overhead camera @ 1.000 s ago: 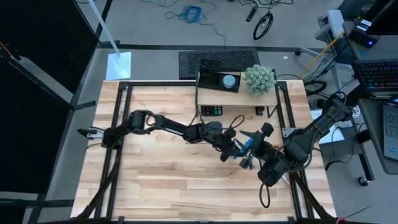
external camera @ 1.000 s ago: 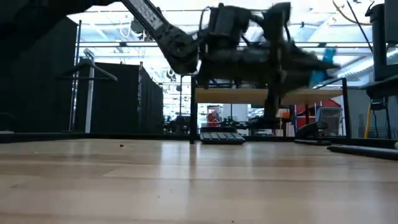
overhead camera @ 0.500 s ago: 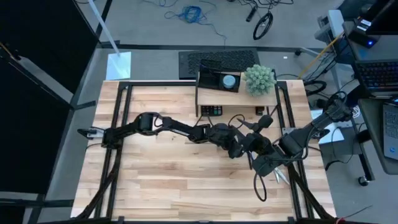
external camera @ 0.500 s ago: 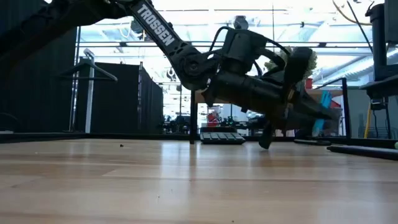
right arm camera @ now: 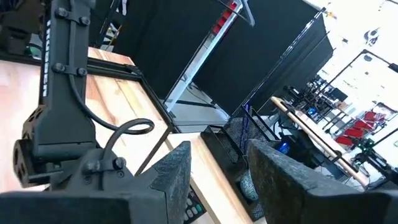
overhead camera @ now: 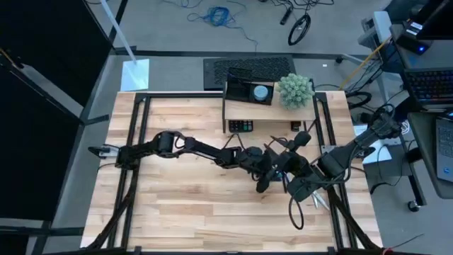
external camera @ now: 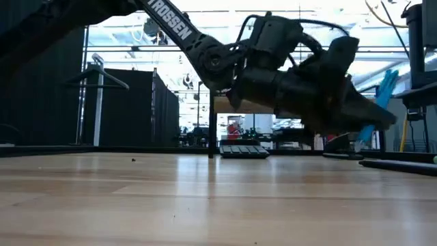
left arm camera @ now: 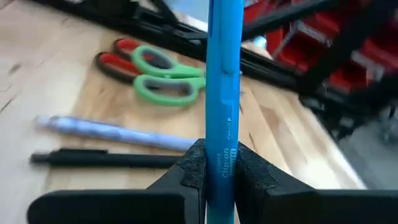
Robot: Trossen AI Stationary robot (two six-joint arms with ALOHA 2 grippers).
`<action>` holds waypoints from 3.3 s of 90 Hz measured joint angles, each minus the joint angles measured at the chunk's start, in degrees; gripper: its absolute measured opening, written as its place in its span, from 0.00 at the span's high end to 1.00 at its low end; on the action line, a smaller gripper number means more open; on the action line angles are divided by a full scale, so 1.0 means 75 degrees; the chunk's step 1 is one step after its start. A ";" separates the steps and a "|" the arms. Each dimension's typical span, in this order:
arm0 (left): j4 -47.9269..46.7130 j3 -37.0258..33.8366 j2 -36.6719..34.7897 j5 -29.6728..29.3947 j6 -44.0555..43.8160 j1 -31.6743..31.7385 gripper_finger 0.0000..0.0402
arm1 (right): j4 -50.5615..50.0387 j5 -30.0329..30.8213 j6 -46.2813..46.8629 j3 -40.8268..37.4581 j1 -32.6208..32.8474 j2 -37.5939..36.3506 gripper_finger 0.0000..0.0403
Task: Pick and place office supplies into organizer
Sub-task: Remove the blue pen from the black desk organizer on the shelf, then remove the green scented candle from the black desk organizer on the shelf
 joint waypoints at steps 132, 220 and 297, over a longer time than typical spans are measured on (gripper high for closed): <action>-0.1421 0.0358 0.0157 -0.0534 1.2104 0.0092 0.84 | -0.0198 -0.0402 0.0271 -0.0003 -0.0009 0.0000 0.65; -0.2353 0.0370 0.0102 -0.2153 0.6499 -0.0289 0.58 | -0.0341 -0.0600 0.0417 -0.0003 -0.0009 0.0000 0.65; -0.2124 0.0830 0.0323 -0.1587 0.3506 0.0079 0.82 | -0.0399 -0.0600 0.0527 -0.0003 -0.0009 0.0003 0.65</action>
